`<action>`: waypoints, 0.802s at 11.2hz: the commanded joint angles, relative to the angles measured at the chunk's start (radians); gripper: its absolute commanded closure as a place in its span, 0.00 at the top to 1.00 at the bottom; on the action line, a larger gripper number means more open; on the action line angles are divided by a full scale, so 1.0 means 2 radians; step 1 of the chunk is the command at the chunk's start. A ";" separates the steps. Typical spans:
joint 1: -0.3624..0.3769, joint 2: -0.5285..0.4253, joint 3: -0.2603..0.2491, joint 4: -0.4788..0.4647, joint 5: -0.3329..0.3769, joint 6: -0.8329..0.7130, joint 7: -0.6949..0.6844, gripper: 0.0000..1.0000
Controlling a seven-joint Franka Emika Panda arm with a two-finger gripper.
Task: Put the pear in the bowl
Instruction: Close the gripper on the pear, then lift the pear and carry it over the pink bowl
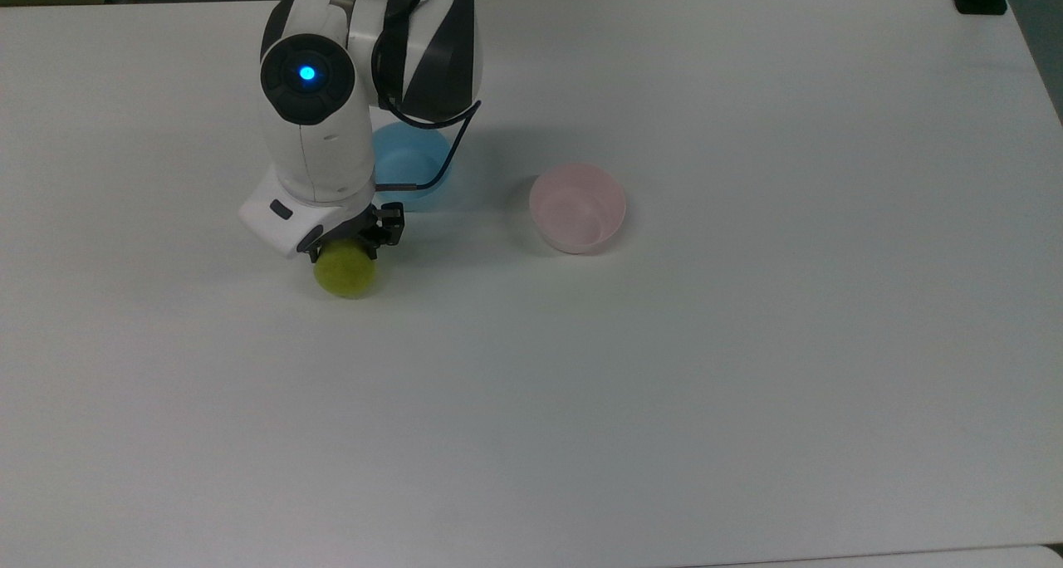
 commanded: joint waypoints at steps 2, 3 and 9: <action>0.011 -0.041 0.001 -0.006 0.008 -0.024 0.010 0.24; 0.027 -0.053 0.000 -0.006 0.008 -0.036 0.029 0.24; 0.110 -0.112 0.063 -0.008 0.008 -0.143 0.139 0.24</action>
